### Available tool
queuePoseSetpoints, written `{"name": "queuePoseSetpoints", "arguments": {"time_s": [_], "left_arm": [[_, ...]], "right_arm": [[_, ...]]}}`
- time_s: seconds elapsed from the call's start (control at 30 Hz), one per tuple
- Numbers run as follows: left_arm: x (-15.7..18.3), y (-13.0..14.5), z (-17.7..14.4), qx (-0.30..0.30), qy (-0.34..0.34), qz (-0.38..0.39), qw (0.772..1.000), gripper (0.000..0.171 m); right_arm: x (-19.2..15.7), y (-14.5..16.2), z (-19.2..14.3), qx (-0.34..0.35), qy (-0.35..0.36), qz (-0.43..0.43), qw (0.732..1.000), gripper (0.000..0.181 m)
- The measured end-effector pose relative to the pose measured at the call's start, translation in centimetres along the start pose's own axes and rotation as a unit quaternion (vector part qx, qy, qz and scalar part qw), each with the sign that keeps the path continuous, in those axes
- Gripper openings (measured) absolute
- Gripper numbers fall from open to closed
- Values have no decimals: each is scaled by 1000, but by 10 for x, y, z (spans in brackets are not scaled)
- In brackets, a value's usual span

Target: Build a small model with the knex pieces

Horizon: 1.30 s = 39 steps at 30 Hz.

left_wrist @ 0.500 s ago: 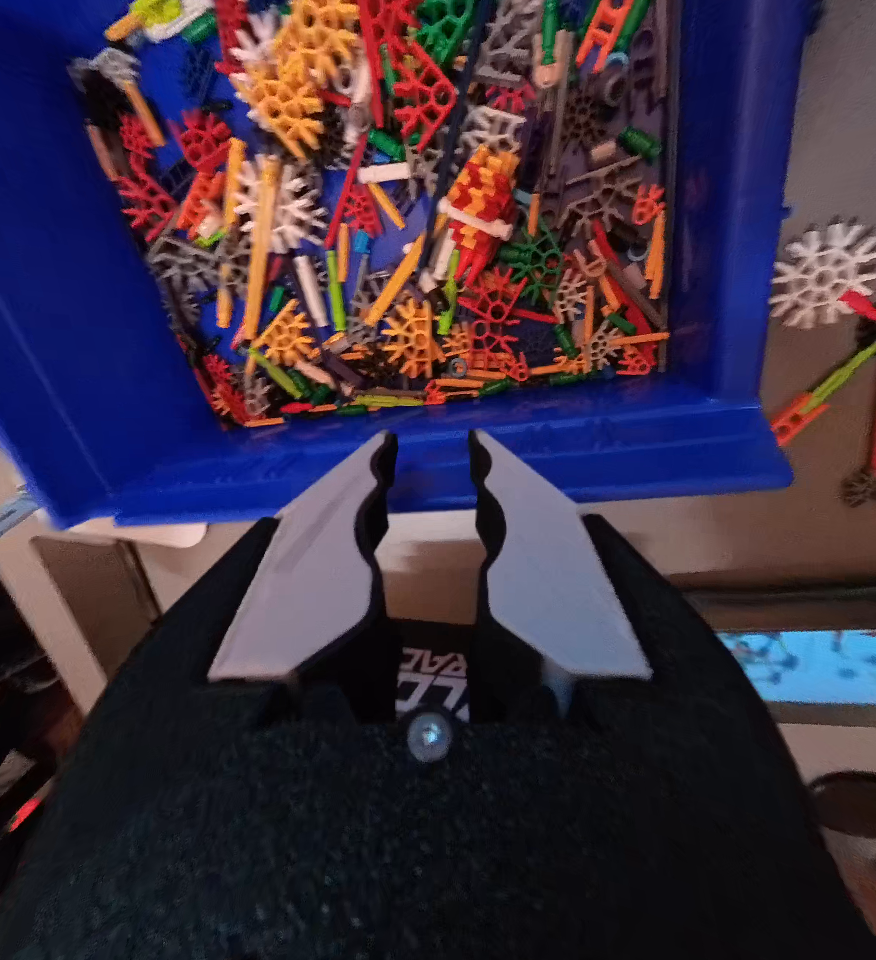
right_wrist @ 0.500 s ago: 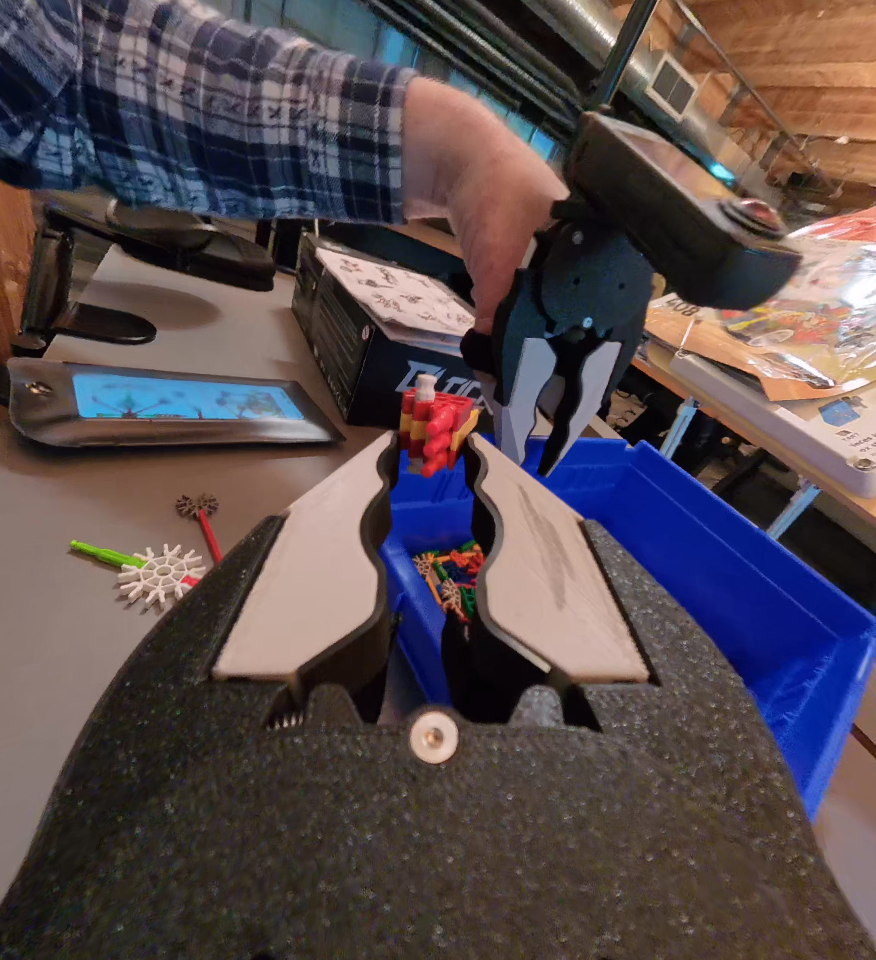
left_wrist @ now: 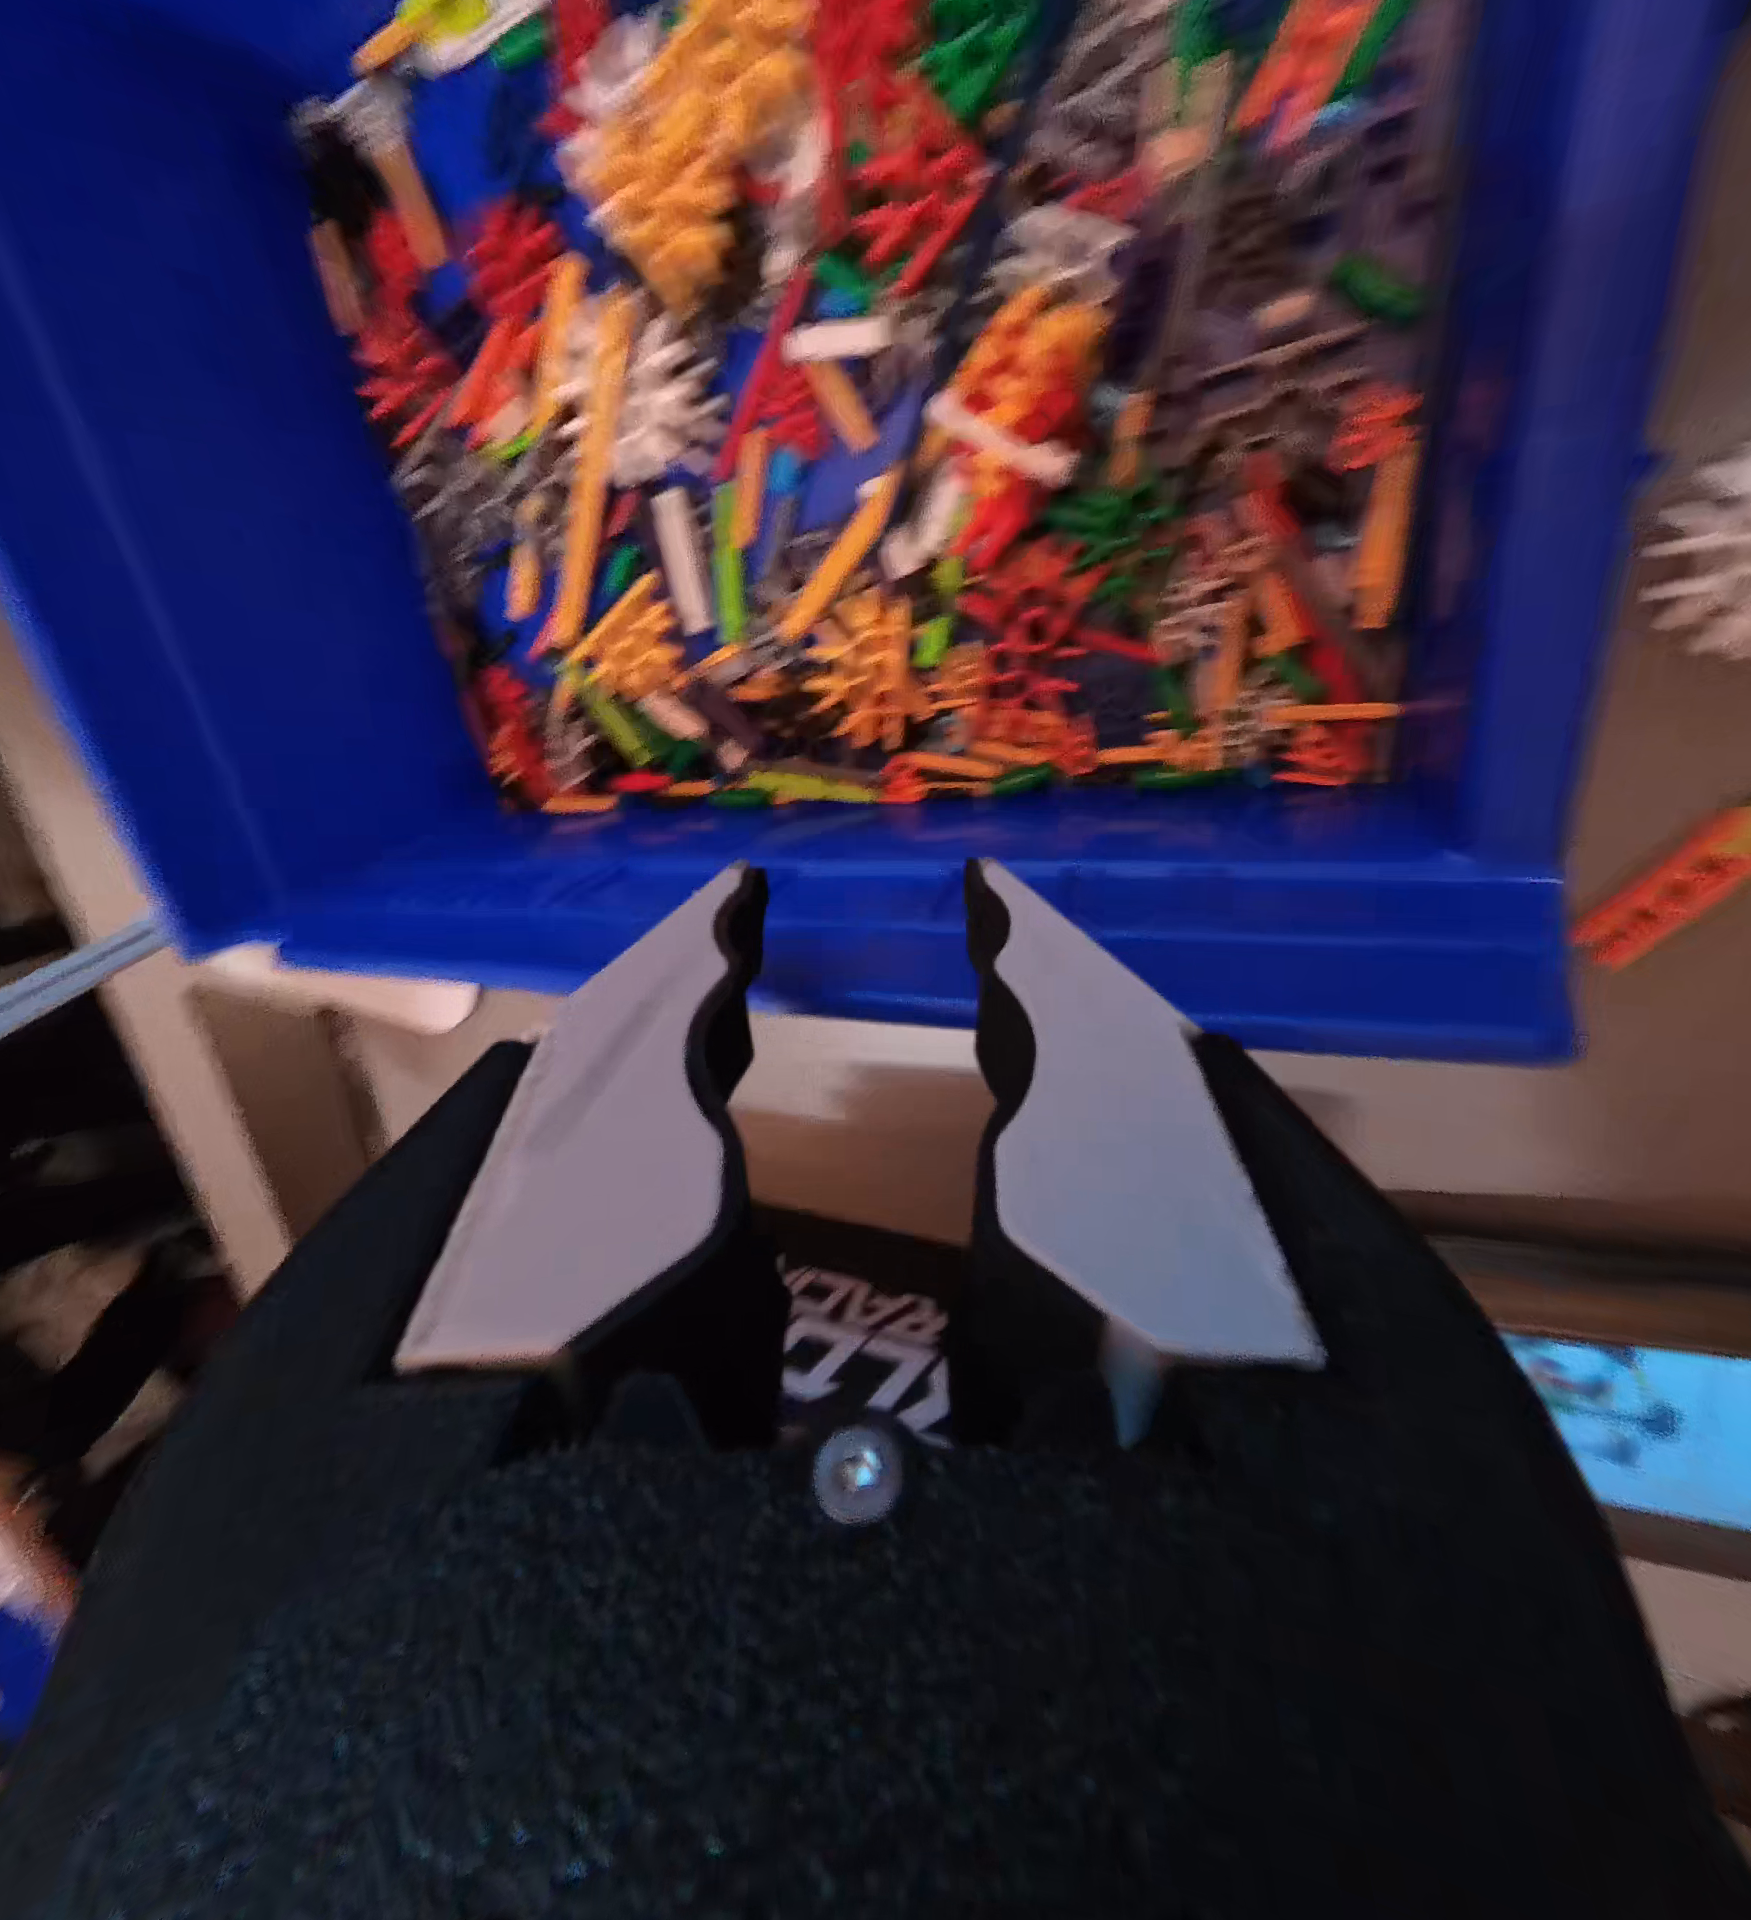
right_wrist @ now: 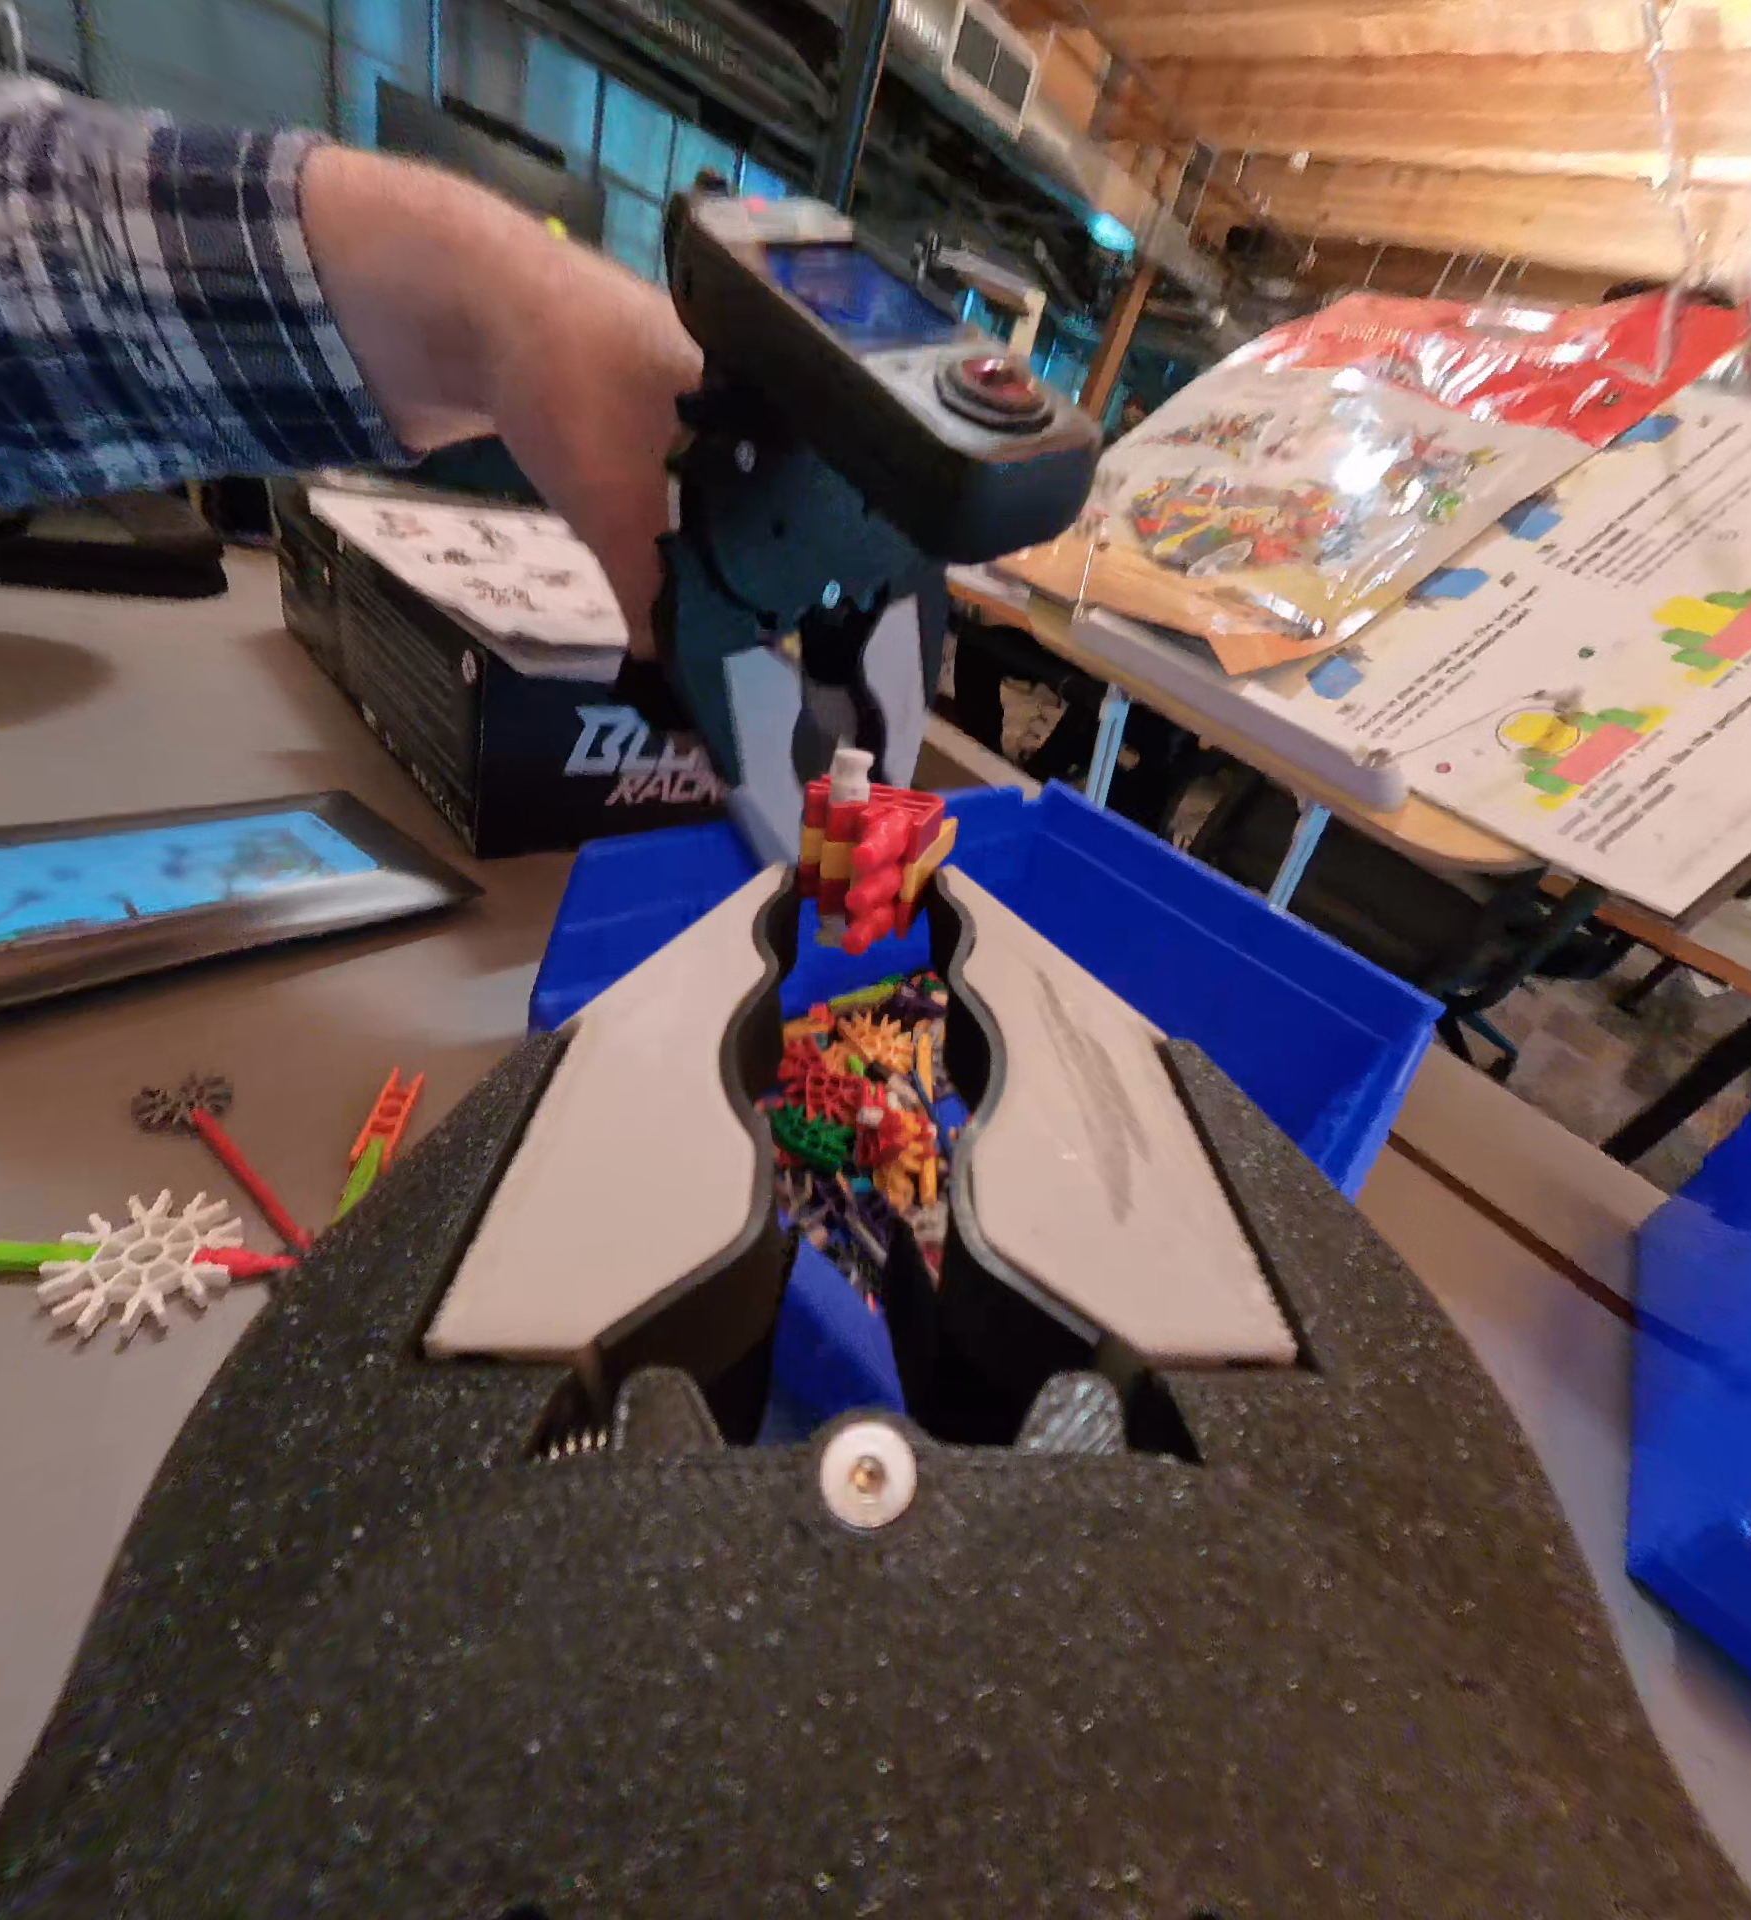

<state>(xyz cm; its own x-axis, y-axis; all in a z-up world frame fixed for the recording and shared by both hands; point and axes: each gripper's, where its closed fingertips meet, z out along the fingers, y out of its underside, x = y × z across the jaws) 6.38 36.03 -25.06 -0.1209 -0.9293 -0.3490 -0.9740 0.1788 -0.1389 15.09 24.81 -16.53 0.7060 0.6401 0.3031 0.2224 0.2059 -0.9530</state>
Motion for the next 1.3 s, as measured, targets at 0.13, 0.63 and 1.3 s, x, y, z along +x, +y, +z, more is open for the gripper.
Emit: {"name": "queuePoseSetpoints", "arguments": {"time_s": [0.13, 0.63, 1.3], "left_arm": [[-4, -5, -9, 32, -17, -3, 999, 41], [104, -91, -103, 301, 34, 69, 950, 43], [186, -99, -101, 451, 105, -120, 878, 23]], "right_arm": [[-11, 10, -2, -13, -12, 1, 1000, 23], [-48, -1, -10, -28, -82, 25, 996, 23], [-116, 27, -36, -117, -173, -65, 976, 24]]}}
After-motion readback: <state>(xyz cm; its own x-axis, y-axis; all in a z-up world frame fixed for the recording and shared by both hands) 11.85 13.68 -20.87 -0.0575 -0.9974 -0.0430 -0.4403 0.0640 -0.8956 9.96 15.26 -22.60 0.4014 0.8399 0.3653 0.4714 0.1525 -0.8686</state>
